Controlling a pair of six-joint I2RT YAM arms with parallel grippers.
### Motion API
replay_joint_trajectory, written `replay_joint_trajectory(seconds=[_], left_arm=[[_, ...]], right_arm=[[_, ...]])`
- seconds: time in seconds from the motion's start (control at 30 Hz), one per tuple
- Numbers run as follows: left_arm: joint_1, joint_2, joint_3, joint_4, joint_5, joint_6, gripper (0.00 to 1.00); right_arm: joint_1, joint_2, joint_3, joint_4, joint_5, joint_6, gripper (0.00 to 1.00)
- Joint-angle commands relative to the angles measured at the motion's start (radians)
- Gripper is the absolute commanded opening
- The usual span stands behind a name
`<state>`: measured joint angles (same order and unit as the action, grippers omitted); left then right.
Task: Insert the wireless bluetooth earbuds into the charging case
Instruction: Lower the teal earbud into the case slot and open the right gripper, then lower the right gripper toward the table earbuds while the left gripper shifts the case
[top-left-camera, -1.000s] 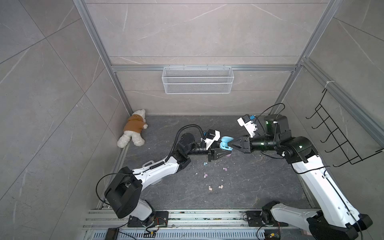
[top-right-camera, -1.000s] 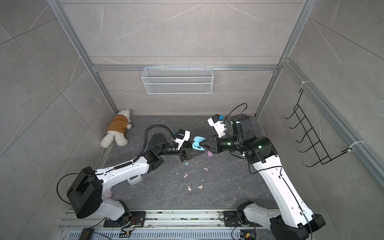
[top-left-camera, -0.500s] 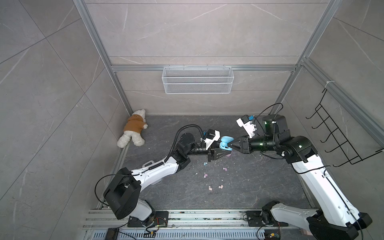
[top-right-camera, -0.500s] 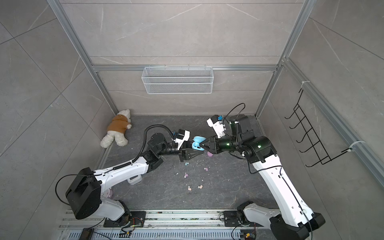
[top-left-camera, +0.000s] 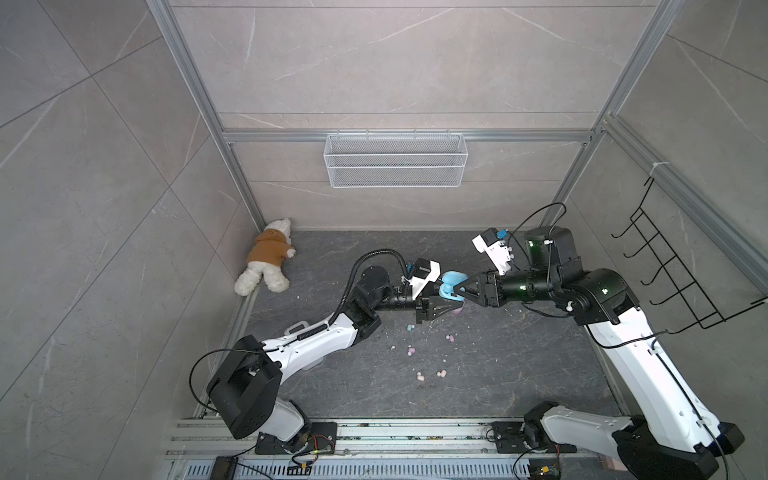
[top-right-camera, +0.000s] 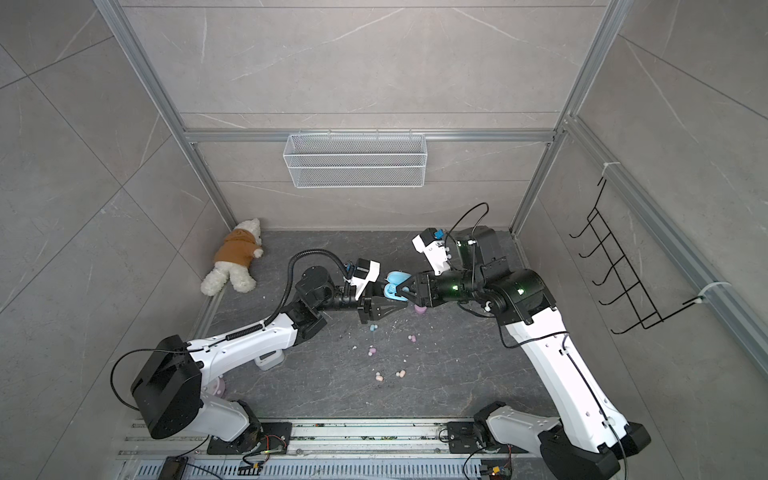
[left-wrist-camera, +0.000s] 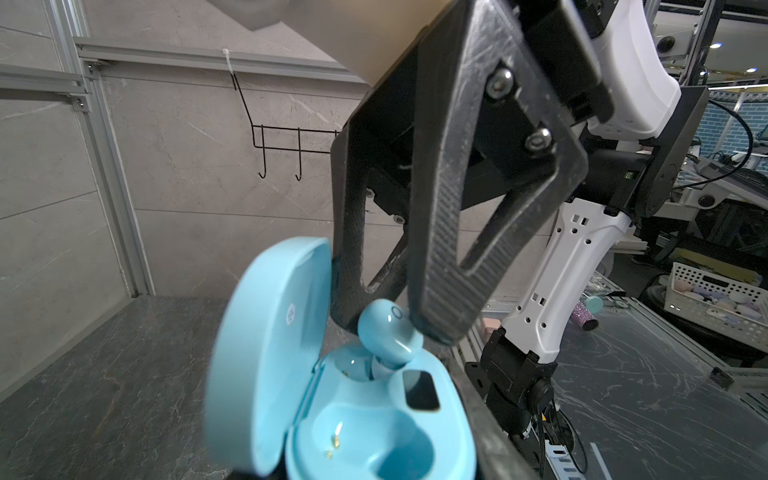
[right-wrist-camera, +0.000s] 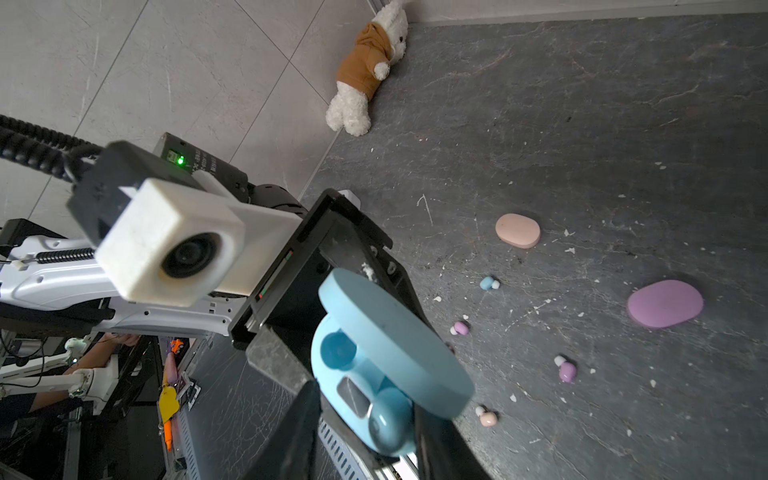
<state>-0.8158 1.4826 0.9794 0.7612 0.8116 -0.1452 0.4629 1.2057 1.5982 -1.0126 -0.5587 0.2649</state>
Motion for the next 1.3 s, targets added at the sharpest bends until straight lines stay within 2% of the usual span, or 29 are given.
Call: replay_joint_trajectory(seconds=[0.0, 0.3, 0.47, 0.6, 0.73, 0.83, 1.13, 1.27], left_arm=[[-0.013, -0.024, 0.025, 0.056, 0.02, 0.015, 0.14], [-0.014, -0.017, 0.025, 0.049, 0.017, 0.021, 0.14], [-0.01, -0.026, 0.009, 0.021, -0.033, 0.06, 0.14], [0.02, -0.05, 0.002, -0.038, -0.063, 0.099, 0.14], [0.076, -0.078, -0.02, -0.043, -0.074, 0.077, 0.14], [0.124, -0.106, -0.047, -0.07, -0.08, 0.07, 0.14], [0.218, -0.253, -0.153, -0.172, -0.159, 0.094, 0.14], [0.245, -0.318, -0.193, -0.208, -0.188, 0.099, 0.14]], right_arm=[[0.006, 0.018, 0.032, -0.029, 0.046, -0.018, 0.44], [0.019, 0.023, 0.054, -0.031, 0.048, -0.019, 0.49], [0.021, 0.007, 0.088, -0.072, 0.028, -0.042, 0.52], [0.02, -0.011, 0.11, -0.117, 0.018, -0.045, 0.54], [0.02, -0.035, 0.101, -0.151, 0.009, -0.05, 0.55], [0.021, -0.066, 0.032, -0.13, 0.02, -0.029, 0.57], [0.021, -0.137, -0.318, 0.038, 0.095, 0.096, 0.63], [0.036, -0.084, -0.533, 0.237, 0.121, 0.218, 0.63]])
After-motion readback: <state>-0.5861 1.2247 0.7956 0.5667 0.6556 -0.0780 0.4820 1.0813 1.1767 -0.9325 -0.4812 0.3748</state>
